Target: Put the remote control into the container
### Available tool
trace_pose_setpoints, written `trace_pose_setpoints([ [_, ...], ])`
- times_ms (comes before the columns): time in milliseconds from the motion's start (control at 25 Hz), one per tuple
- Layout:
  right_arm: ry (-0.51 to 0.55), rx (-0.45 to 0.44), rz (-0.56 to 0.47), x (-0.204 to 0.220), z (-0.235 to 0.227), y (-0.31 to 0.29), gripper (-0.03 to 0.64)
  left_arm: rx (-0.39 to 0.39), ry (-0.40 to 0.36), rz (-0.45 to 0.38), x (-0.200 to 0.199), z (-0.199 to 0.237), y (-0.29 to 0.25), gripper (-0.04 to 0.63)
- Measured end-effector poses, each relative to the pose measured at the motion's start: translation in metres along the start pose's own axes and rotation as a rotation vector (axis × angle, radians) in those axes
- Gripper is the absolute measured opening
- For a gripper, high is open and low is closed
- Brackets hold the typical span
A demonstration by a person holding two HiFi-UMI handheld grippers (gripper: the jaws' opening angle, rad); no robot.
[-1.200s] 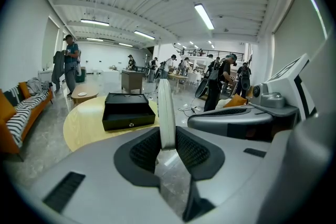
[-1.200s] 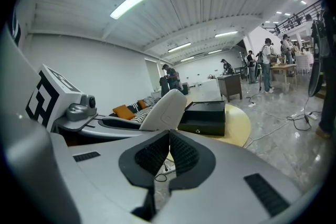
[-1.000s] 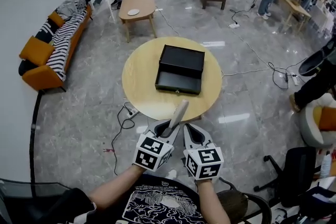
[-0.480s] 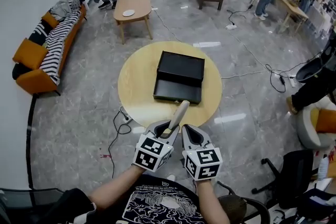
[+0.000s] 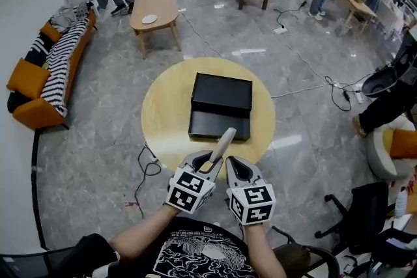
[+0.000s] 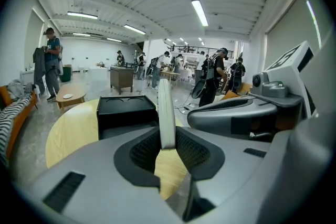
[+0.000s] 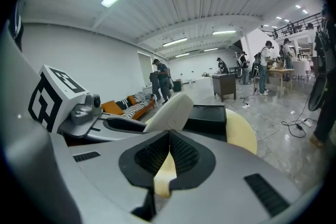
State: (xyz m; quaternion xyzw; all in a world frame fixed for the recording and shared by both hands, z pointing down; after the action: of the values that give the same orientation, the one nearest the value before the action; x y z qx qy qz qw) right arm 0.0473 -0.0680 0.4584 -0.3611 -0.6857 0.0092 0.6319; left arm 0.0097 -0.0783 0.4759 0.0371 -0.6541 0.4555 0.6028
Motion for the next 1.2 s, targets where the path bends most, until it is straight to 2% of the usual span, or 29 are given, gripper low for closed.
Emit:
trace_pose_setpoints([
  [760, -0.052, 0.141, 0.033, -0.045, -0.011, -0.083, 0.023, 0.144, -0.176, 0.117, -0.025, 0.087, -0.044, 0.097],
  [1200, -0.088, 0.23, 0.04, -0.055, -0.035, -0.106, 0.023, 0.215, -0.314, 0.183, -0.023, 0.108, -0.082, 0.097],
])
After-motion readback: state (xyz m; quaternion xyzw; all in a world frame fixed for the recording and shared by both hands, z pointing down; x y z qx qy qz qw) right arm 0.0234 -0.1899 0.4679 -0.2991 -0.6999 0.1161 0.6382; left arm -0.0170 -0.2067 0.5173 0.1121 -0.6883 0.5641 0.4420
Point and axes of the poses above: the fingertips, and each gripper's own axes: y backward along the fingers, z to its left, x out of its underside, the point moved 1 cm from there along y, backward along the fingers, and after that the axes turned 3 degrees about z, right-handed, at the moved point
